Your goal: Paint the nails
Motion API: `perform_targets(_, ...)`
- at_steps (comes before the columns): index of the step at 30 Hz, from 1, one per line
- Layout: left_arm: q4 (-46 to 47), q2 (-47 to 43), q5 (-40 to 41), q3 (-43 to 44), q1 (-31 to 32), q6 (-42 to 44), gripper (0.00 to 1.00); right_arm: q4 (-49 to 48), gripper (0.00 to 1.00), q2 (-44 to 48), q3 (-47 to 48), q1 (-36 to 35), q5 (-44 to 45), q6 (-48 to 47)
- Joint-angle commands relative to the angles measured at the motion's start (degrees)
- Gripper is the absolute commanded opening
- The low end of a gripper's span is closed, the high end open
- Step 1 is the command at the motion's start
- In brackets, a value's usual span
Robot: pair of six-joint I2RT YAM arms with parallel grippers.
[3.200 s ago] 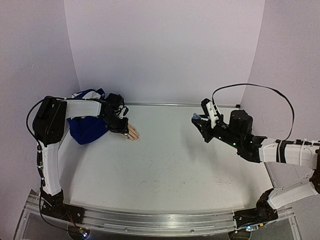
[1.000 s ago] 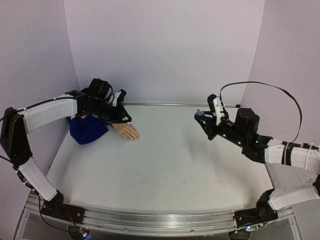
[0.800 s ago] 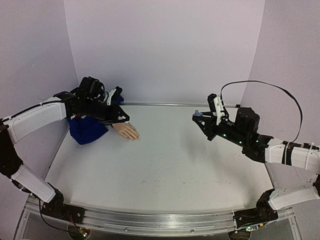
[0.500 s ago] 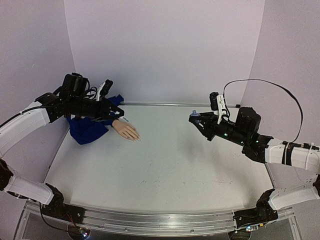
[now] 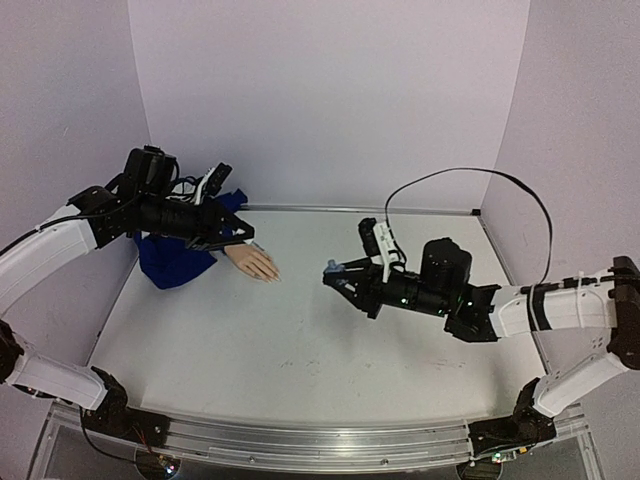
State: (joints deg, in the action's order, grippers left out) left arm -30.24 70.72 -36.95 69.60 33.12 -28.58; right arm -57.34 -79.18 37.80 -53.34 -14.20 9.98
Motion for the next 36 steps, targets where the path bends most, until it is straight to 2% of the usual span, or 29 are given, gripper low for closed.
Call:
perform_targets(1,-2.9,-1.1,1.5,4.1,1.9,1.7,0.00,-9.2,0.00,-4.5,6.2,-3.8,2.5,-3.4)
perform_targets(7,-5.7,-0.8,4.6,6.3,3.8,3.8,0.00,-10.5,0.00,-12.1,11.6,-6.1,1.7,-5.2)
perform_targets(13,-6.8,0.3,3.9,7.5,4.4,5.0,0.00,-10.4,0.00,-17.1,15.5,-6.6,2.9,-6.7)
perform_targets(36,-7.2,3.7,5.3,8.8,6.9,5.4,0.00,-12.3,0.00,-21.2,19.0,-6.6,-0.2,-7.1)
